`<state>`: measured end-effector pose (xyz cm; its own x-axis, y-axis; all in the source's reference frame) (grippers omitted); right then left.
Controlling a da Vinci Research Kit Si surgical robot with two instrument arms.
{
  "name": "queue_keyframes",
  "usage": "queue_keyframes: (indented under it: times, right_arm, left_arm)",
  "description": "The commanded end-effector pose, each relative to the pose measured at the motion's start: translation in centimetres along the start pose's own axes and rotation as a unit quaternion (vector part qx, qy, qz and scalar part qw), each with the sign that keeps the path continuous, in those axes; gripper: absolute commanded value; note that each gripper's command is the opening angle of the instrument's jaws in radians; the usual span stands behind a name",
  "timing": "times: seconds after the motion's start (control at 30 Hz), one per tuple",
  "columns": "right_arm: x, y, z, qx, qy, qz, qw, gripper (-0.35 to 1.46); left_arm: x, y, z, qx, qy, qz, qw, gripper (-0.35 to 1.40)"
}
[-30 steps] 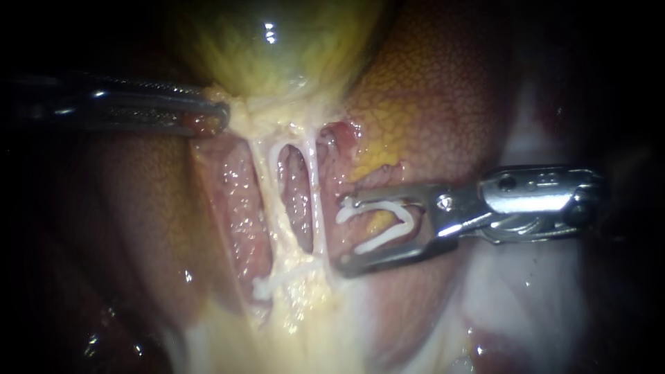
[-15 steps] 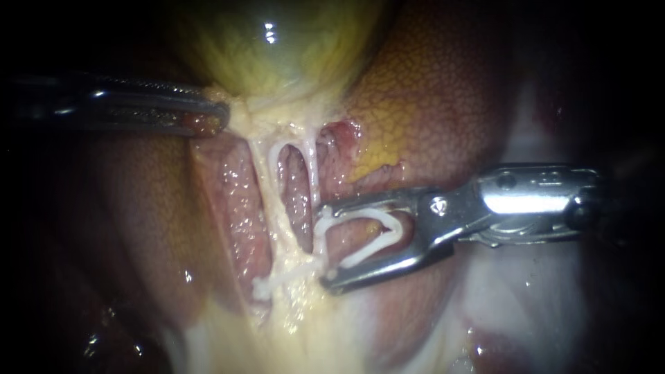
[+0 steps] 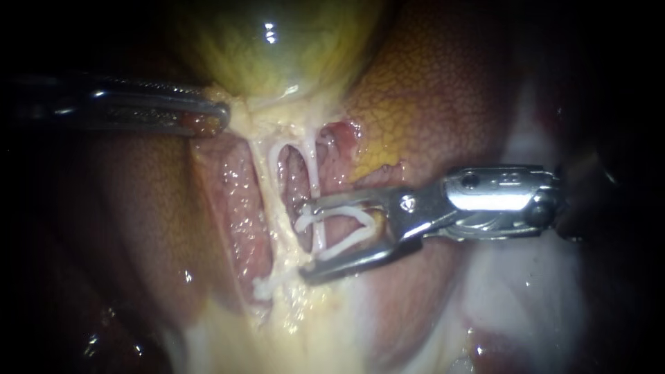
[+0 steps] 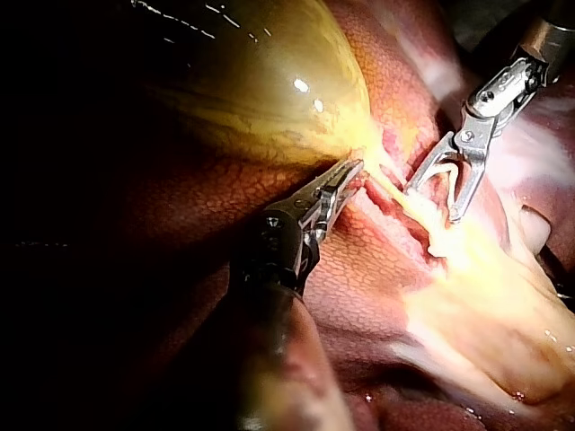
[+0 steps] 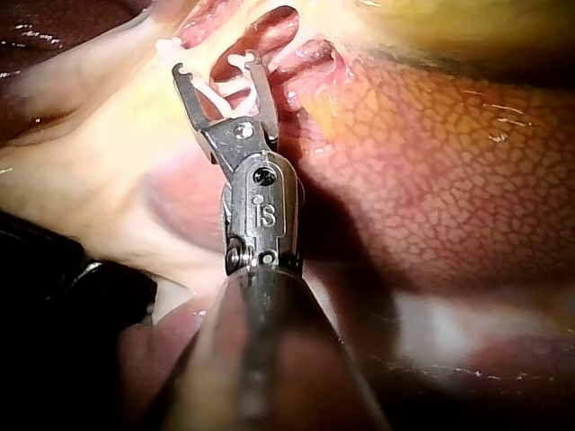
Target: Clipping second clip left tube
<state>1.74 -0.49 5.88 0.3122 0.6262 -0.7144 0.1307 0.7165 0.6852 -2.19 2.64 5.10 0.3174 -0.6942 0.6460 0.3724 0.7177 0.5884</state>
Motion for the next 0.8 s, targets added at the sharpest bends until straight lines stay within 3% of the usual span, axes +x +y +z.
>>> queue_keyframes:
  times: [0.03, 0.33, 0.8]
  right_arm:
    - [-0.01, 0.02, 0.01, 0.0, 0.001, 0.0, 1.0, 0.48]
    - [0.03, 0.07, 0.19, 0.002, -0.002, 0.005, 1.0, 0.48]
    - [0.17, -0.16, 0.45, 0.066, 0.035, 0.017, 0.9971, 0.47]
  left_arm:
    - [0.0, 0.0, 0.0, 0.0, 0.0, 0.0, 1.0, -0.35]
    - [0.01, 0.0, 0.0, 0.0, 0.0, 0.0, 1.0, -0.35]
    - [0.01, 0.0, 0.01, 0.0, 0.0, 0.0, 1.0, -0.35]
